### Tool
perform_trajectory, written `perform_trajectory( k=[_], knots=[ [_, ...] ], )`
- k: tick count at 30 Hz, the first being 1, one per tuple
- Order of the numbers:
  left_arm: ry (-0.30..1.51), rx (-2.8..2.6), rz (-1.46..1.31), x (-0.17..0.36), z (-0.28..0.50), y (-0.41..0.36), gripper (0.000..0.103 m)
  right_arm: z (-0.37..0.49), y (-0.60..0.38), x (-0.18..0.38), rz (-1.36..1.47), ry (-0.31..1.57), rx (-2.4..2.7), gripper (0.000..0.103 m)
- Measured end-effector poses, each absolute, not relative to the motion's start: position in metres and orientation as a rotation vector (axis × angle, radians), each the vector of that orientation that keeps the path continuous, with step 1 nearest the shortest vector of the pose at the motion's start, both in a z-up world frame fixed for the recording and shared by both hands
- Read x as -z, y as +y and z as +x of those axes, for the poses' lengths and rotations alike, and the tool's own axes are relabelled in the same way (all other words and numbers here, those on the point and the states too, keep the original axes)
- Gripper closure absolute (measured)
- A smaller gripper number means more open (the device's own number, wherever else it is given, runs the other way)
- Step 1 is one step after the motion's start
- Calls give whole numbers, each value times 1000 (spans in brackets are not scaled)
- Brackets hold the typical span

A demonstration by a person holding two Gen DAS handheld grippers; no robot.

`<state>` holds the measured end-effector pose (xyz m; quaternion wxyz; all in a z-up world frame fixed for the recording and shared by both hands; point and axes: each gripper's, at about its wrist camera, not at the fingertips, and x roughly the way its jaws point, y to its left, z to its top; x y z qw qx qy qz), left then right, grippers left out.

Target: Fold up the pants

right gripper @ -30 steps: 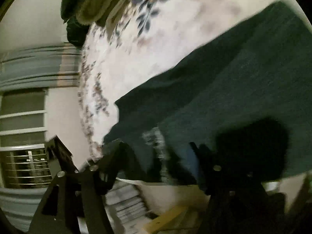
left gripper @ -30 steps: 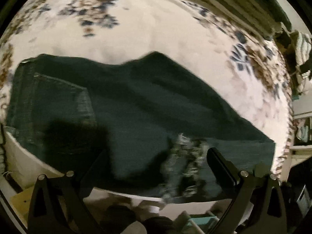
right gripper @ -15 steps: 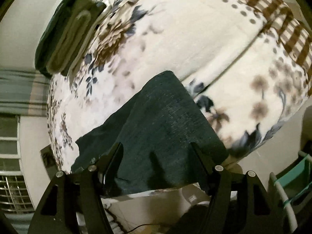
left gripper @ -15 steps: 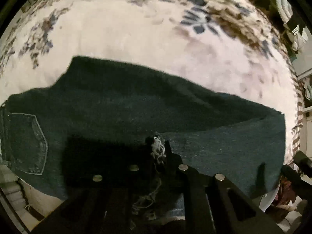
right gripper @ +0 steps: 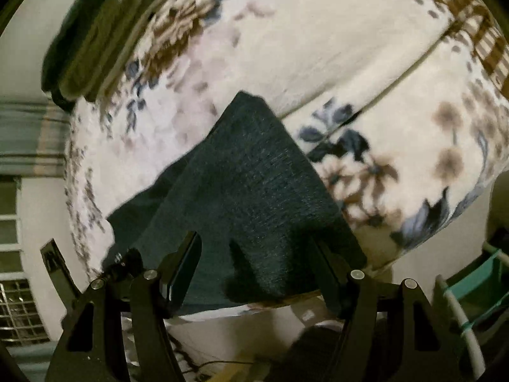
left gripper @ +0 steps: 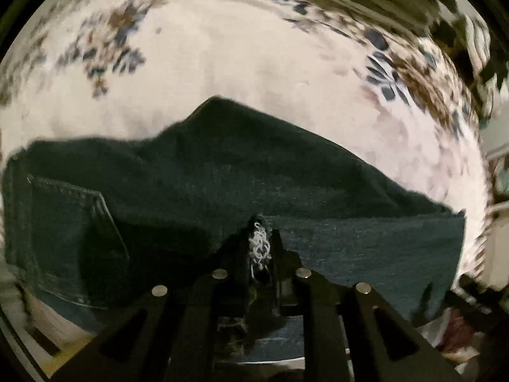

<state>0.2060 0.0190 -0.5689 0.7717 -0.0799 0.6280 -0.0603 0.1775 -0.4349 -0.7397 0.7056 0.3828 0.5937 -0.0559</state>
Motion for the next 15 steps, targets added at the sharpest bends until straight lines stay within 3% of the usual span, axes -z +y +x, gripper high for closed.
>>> perform_trajectory(
  k=[2, 4, 6, 7, 8, 13, 15],
  knots=[
    [1345, 137, -291, 561, 203, 34, 90, 181, -431, 736, 825, 1331, 126, 33],
    [1306, 95, -364, 545, 195, 53, 73, 186, -423, 726, 788, 1333, 124, 33],
    [1252, 55, -437, 529, 182, 75, 27, 191, -410, 715, 741, 1331, 105, 33],
    [1231, 19, -466, 523, 176, 88, 20, 195, -400, 710, 723, 1337, 83, 33],
    [1221, -10, -482, 520, 170, 99, 16, 199, -387, 708, 712, 1344, 48, 33],
    [1280, -172, -529, 543, 142, 141, 16, 229, -310, 715, 703, 1403, -124, 33],
    [1320, -211, -538, 555, 133, 153, 16, 242, -280, 730, 737, 1429, -166, 39]
  ],
)
